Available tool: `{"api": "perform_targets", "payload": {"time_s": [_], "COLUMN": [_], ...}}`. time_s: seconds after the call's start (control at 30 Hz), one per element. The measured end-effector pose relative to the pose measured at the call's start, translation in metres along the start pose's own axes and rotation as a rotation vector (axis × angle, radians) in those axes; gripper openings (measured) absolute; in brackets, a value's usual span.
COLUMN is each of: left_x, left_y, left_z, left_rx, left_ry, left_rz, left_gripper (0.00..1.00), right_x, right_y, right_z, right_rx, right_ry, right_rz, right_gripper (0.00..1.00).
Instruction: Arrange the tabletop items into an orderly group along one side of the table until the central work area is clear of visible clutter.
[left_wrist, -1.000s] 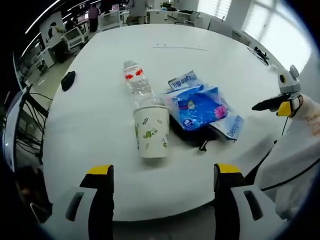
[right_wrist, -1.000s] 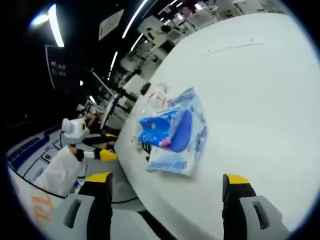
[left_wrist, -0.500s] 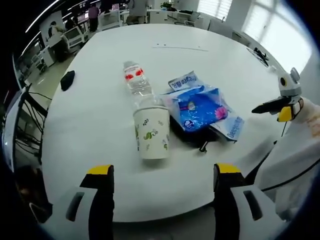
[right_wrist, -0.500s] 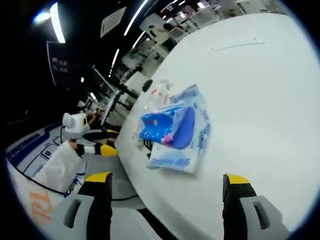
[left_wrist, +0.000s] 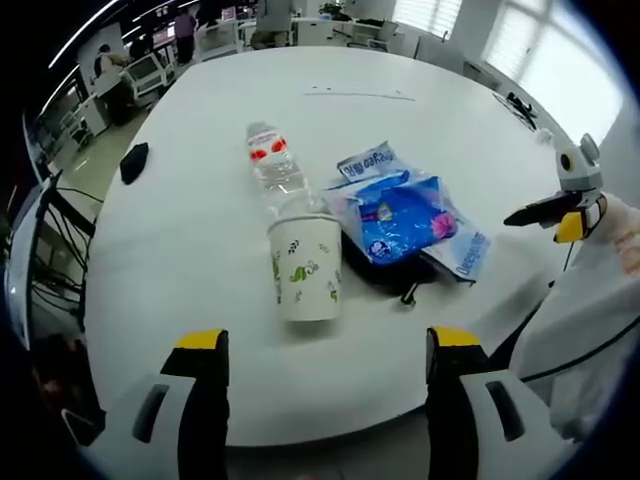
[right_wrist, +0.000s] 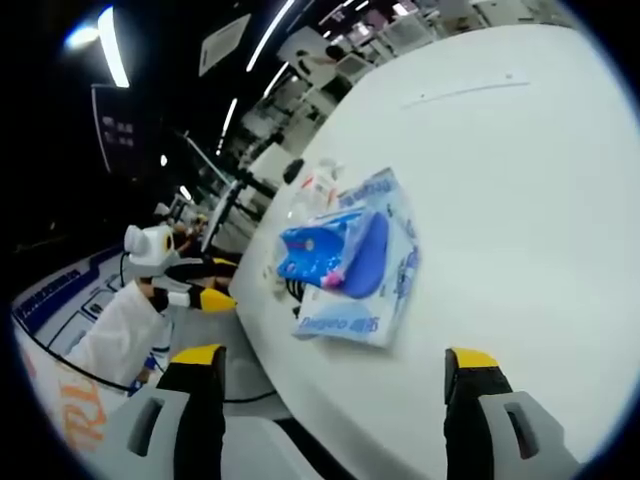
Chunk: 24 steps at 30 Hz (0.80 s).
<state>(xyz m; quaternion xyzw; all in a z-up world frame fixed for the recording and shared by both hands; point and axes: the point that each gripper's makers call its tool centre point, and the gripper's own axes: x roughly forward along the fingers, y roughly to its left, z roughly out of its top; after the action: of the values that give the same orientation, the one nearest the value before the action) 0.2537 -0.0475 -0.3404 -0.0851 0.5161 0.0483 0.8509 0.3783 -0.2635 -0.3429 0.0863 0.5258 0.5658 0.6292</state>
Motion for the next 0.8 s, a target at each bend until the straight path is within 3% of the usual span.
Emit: {"api": "perform_targets", "payload": {"time_s": [0.37, 0.8], "left_x": [-0.001, 0.0068], "left_y": [0.0059, 0.0037], "left_z": [-0.0006, 0.0053], "left_rx": [0.007, -0.024], "left_ry": [0.007, -0.028], "left_rz": [0.006, -0.012], "left_gripper": [0.81, 0.78], "right_x": [0.0001, -0.0003], "right_y": [0.0028, 0.0052], "right_z": [0.0036, 0.0074], "right_rx": [0.006, -0.043], "right_ry": [-0.021, -0.048], "right_rz": [0.002, -0.009], "right_gripper": [0.92, 0.93]}}
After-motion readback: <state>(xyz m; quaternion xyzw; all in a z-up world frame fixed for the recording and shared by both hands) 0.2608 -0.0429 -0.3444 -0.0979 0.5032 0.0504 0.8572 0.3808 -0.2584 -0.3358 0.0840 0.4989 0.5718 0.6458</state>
